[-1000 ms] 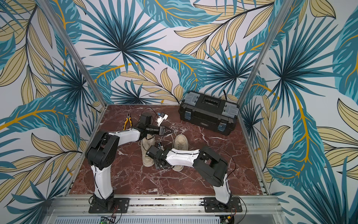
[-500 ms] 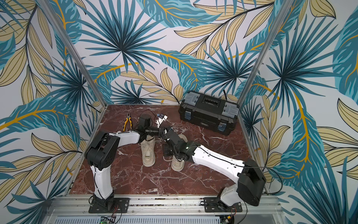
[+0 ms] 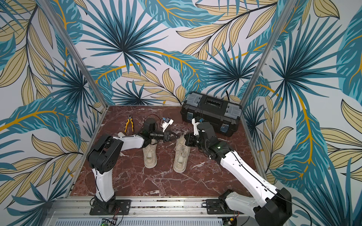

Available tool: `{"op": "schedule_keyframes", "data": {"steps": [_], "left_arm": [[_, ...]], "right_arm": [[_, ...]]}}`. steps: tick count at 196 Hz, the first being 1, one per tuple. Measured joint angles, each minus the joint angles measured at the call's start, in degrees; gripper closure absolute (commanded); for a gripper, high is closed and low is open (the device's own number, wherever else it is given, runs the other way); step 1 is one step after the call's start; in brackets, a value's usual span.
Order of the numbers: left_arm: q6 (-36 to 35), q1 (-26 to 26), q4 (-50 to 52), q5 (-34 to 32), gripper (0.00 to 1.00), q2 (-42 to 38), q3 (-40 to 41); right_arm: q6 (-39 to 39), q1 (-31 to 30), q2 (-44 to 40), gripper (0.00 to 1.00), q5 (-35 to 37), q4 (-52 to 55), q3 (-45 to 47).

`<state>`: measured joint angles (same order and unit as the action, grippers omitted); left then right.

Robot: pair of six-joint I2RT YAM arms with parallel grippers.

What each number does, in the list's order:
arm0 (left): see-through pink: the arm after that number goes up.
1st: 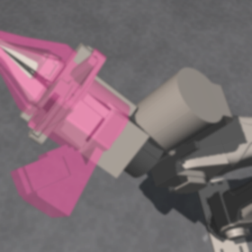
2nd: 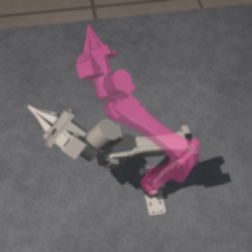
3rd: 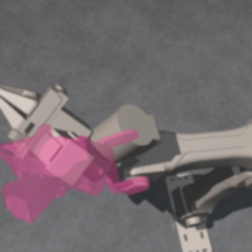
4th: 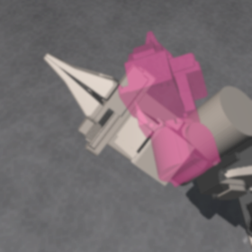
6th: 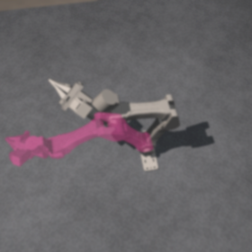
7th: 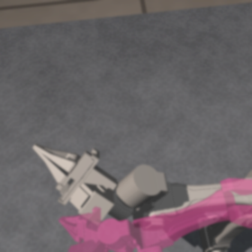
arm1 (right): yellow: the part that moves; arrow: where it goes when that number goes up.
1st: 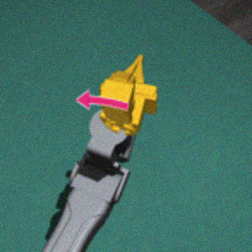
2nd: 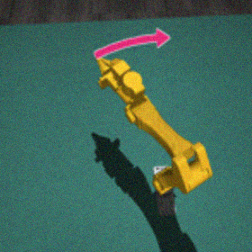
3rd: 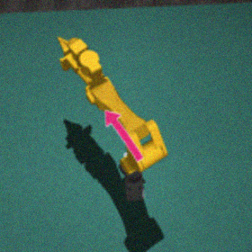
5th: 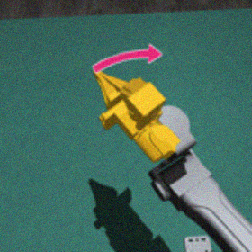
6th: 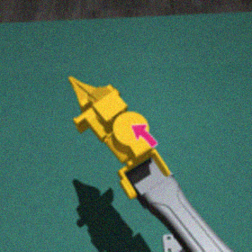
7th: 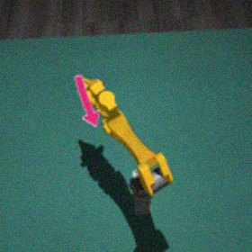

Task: Tie the shoes
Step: Cross the shoelace with the shoelace.

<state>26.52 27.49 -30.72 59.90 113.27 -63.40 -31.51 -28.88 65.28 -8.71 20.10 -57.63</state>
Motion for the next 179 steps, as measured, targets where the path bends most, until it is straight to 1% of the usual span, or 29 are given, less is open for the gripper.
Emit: {"op": "schedule_keyframes", "data": {"steps": [26, 49, 113, 179], "left_arm": [[0.11, 1.05, -1.53, 0.24, 0.96, 0.0, 0.28], [0.85, 1.64, -3.3, 0.48, 0.94, 0.0, 0.46], [3.5, 2.56, -7.91, 0.81, 0.87, 0.09, 0.48], [4.02, 3.21, -8.98, 1.22, 0.82, 1.03, 0.48]], "right_arm": [[-0.15, 2.67, -0.09, 1.0, -3.32, -1.44, -0.11], [-0.17, 4.52, 0.11, 1.0, -4.66, -1.81, -1.01], [-0.15, 7.63, 2.99, 1.0, -5.05, -2.64, -3.26], [0.7, 9.27, 6.73, 1.0, -4.63, -2.69, -5.73]]}}
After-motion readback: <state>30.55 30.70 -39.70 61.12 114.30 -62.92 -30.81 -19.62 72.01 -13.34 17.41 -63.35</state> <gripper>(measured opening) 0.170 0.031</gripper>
